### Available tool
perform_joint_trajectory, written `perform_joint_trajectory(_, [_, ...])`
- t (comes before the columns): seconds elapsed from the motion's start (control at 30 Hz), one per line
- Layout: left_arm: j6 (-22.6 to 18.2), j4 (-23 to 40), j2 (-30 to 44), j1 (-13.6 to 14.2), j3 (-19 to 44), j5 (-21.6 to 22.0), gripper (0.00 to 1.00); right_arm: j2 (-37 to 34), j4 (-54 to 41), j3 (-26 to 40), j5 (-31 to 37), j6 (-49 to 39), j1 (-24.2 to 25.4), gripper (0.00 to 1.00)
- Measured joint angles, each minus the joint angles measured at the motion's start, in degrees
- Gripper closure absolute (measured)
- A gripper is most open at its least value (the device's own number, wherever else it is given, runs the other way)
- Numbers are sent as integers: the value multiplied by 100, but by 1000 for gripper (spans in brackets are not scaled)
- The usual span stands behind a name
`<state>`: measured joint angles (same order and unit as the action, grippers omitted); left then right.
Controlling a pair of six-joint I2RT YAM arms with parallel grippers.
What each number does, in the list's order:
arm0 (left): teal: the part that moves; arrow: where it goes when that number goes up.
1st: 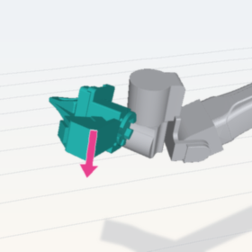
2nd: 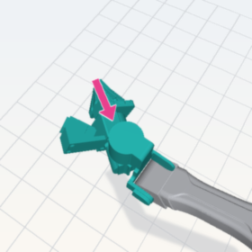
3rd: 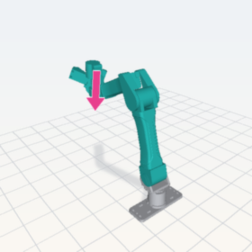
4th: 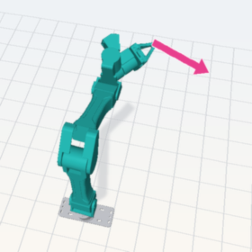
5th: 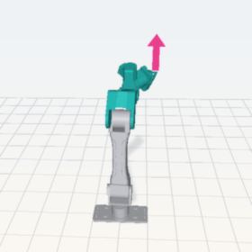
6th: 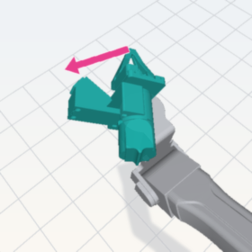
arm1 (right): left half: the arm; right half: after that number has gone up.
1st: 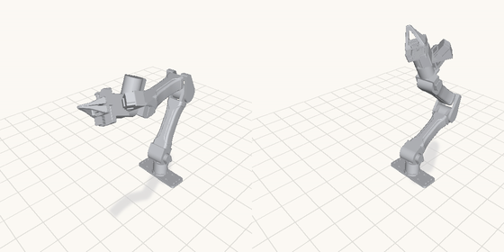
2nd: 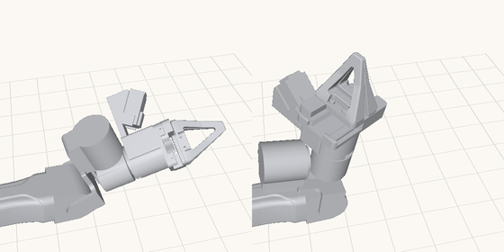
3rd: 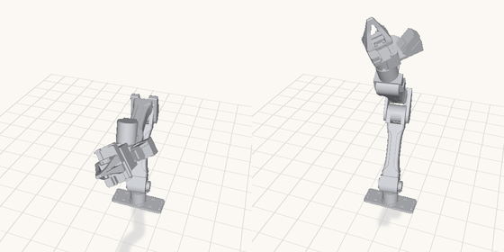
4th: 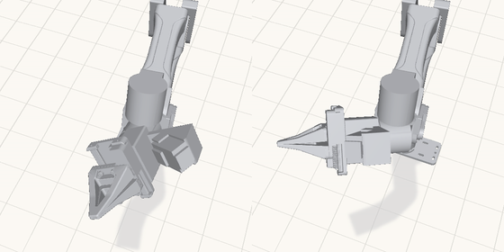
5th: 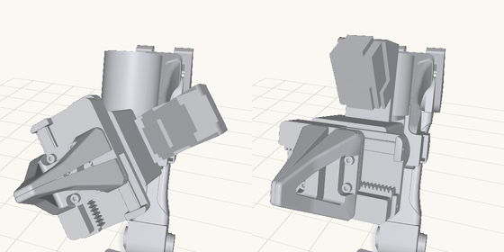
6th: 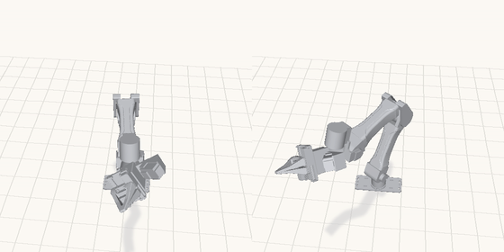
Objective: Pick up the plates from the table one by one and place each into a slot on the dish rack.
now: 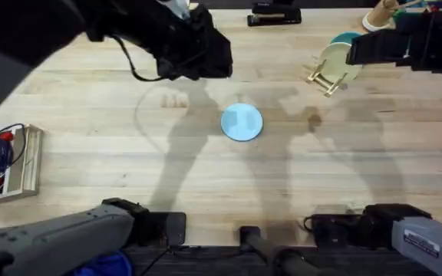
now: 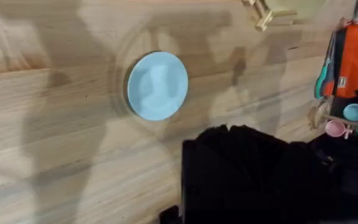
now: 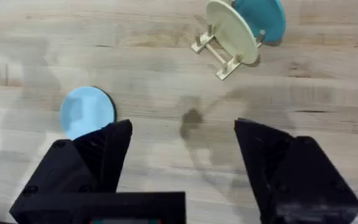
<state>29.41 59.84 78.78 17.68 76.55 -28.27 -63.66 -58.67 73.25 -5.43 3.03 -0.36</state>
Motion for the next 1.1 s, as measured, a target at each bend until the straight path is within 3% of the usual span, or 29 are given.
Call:
perform_joint_trajectory(0.53, [23,24,129,46,-33,372,959,0,-2,0,0,-1,0,7])
perform_joint_trajectory(1.1, [26,-1313,151,167,-1404,413,960,0,-2,2,-1,-1,0,8])
